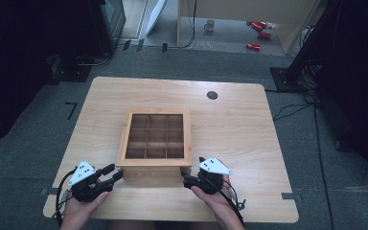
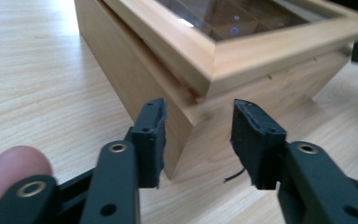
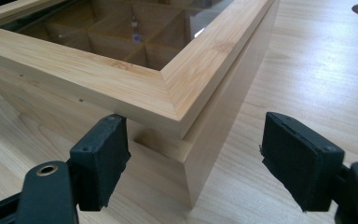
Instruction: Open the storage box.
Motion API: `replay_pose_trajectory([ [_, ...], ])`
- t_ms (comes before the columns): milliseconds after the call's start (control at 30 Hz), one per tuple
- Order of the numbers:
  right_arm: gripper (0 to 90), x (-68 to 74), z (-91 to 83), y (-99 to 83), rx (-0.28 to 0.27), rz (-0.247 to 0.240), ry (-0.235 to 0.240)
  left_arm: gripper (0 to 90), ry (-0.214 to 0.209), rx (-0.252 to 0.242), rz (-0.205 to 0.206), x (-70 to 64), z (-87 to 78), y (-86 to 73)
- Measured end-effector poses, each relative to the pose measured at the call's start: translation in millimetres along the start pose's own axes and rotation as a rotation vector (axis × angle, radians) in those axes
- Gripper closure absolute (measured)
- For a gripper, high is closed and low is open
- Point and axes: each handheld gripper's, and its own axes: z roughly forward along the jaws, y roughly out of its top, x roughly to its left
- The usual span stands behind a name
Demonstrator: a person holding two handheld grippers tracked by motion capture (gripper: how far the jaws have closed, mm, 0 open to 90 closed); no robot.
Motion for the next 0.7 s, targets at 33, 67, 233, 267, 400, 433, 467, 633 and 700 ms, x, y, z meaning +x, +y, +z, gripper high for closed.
replay_pose_trajectory([
  [33, 23.6, 0.1, -0.5, 1.3, -0.002, -0.004, 0.001, 51.8, 0.000, 0.000, 0.000, 0.0, 0.0, 0.0],
  [67, 23.6, 0.6, -1.5, 3.6, -0.007, -0.006, 0.001, 49.8, 0.004, 0.011, 0.010, 2.7, 0.2, -3.1],
  [233, 23.5, 2.1, -6.0, 14.8, -0.027, -0.026, 0.003, 35.5, 0.077, 0.040, 0.003, 12.9, 0.1, -10.7],
  [267, 23.5, 2.4, -6.8, 17.3, -0.031, -0.029, 0.003, 32.5, 0.091, 0.048, 0.000, 14.4, 0.1, -11.7],
  [400, 23.4, 3.4, -8.9, 24.2, -0.042, -0.039, 0.002, 25.9, 0.149, 0.085, 0.006, 21.9, -0.6, -16.6],
  [433, 23.3, 3.9, -9.7, 28.5, -0.049, -0.048, 0.002, 23.0, 0.162, 0.095, 0.011, 23.5, -0.6, -17.6],
  [467, 23.3, 3.9, -9.7, 28.5, -0.049, -0.048, 0.002, 23.0, 0.176, 0.104, 0.012, 25.5, -0.5, -19.0],
  [633, 22.4, 4.2, -12.8, 39.3, -0.068, -0.063, -0.003, 21.6, 0.249, 0.137, 0.010, 36.0, 1.8, -26.7],
  [700, 22.3, 4.1, -14.2, 44.1, -0.078, -0.066, -0.006, 21.9, 0.285, 0.154, 0.000, 39.9, 3.8, -29.5],
])
